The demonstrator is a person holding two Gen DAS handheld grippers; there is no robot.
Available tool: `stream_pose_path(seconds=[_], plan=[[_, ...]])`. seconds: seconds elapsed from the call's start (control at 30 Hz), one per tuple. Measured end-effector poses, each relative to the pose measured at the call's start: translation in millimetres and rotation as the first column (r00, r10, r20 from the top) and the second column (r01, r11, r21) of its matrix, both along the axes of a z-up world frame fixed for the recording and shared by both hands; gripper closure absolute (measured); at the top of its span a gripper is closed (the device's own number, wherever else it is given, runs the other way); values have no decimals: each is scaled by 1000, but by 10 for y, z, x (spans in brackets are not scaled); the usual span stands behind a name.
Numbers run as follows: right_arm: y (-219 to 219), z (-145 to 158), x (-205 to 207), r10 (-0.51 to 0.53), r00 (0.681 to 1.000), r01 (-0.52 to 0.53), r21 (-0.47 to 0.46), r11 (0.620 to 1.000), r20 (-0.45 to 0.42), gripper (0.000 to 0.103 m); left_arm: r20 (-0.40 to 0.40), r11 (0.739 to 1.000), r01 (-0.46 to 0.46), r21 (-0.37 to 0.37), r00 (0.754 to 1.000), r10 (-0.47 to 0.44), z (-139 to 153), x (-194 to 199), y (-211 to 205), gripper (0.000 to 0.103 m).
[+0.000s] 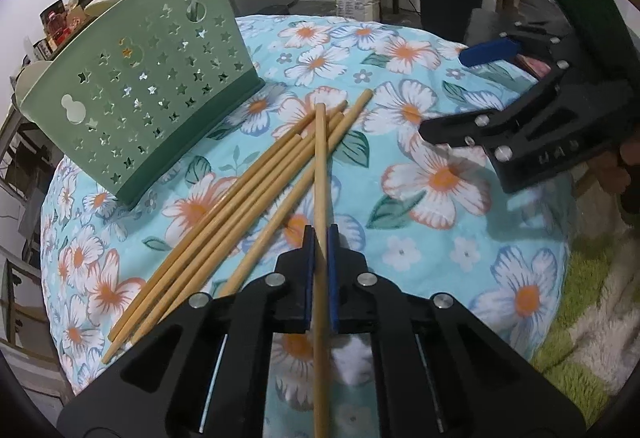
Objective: Organize utensils
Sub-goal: 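Close the left tool on one bamboo chopstick, then lift the chopstick with the left tool while the right tool reaches the remaining chopsticks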
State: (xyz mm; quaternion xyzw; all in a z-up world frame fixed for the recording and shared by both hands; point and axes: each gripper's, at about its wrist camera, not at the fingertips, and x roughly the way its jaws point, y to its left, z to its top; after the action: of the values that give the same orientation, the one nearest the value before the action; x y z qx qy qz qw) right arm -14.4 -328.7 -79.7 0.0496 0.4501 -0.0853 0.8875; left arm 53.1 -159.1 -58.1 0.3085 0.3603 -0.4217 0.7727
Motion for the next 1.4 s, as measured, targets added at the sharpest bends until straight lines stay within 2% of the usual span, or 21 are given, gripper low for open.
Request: stream_pose_path(seconds=[0.23,0.4,0.53,0.67,1.1,1.4], plan=[[12,-1,-9,6,1000,-6,3,1000,2,6,-26,999,23,34,999,-22,15,-88,144,98],[32,2,-11,12,1000,-12,5,1000,5,6,-73,1000,7,28,997,-5,42,-64,184,97],[34,5,-9,13,1000,-13,7,1000,5,6,-106,1000,-3,11,994,4,75,-37,176,85],[32,6,-9,11,1000,-11,7,1000,6,6,-136,1000,-11,-2,991,10,94,-4,149,81],[-48,13,-5,-12,1000,12,21,1000,15,6,-215,998,-59,-24,975,53,95,195,9,80],[-86,35,-8,-26,999,26,30,999,27,6,-296,993,-115,-32,950,100,63,381,-104,81]])
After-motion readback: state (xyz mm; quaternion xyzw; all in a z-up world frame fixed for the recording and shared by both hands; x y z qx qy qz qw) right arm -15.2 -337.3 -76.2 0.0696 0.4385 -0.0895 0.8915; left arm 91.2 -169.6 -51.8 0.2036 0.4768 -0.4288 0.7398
